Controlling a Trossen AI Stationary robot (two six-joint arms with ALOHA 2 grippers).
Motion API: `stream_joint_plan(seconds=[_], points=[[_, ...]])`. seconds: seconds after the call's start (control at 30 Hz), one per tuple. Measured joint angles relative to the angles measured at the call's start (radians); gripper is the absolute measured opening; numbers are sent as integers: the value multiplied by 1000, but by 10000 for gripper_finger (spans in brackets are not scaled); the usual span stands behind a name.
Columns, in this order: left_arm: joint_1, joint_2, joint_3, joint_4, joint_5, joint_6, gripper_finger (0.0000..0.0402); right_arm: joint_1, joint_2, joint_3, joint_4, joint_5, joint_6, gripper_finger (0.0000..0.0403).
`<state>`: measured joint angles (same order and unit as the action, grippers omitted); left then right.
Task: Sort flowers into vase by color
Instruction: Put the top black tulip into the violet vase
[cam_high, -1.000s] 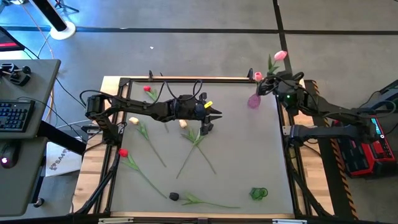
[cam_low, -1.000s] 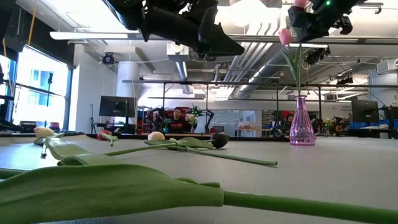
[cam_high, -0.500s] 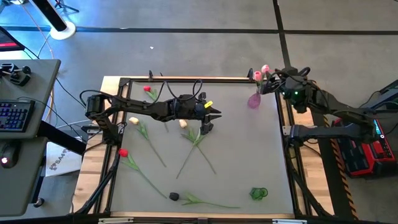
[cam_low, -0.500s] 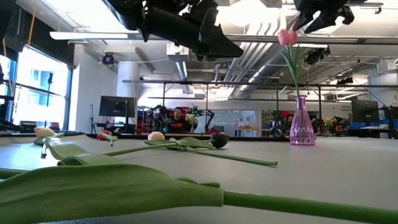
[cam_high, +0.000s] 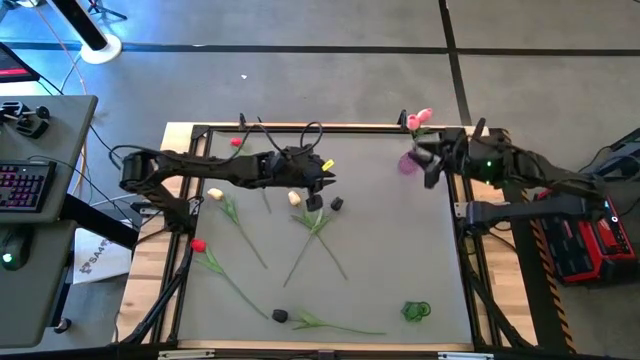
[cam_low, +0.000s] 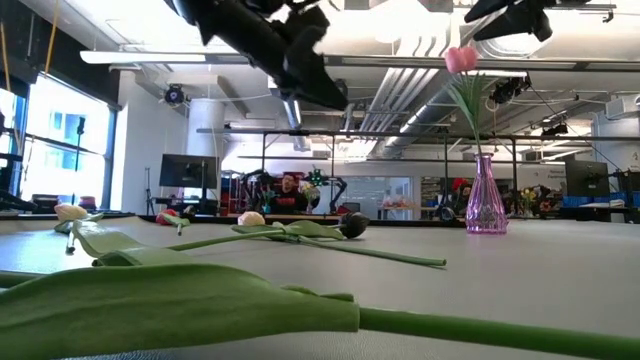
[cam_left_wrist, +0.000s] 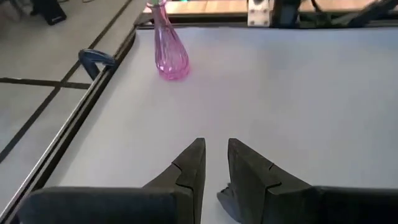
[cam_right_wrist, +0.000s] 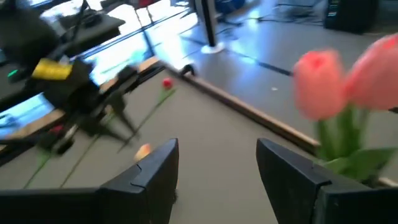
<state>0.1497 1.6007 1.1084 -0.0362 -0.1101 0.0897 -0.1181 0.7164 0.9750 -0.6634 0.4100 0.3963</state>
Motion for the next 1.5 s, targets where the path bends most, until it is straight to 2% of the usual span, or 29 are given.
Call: stream_joint_plan(seconds=[0.27, 0.37, 0.5, 0.63, 0.73, 0.9, 1.0, 1.27, 1.5], points=[[-52, -56, -143, 12, -8, -155, 55, 191, -22, -164, 141, 1, -8, 204], [-87, -42, -190, 37, -52, -241, 55, 253, -22, -240, 232, 1, -4, 204], [-113, -26, -217, 36, -129, -255, 55, 306, -18, -354, 382, 1, -3, 204], [-100, -23, -219, 74, -147, -312, 55, 324, 2, -441, 500, 2, 20, 204], [-84, -11, -219, 98, -110, -339, 58, 329, 23, -480, 526, 10, 56, 204], [-87, 83, -219, 207, -36, -349, 73, 337, 62, -518, 562, 101, 103, 204], [-94, 161, -217, 293, -15, -351, 85, 337, 81, -520, 571, 114, 114, 204], [-83, 308, -120, 243, 27, -368, 122, 337, 101, -521, 582, 141, 123, 204], [-83, 355, -68, 157, 10, -367, 126, 337, 104, -521, 582, 166, 123, 204]])
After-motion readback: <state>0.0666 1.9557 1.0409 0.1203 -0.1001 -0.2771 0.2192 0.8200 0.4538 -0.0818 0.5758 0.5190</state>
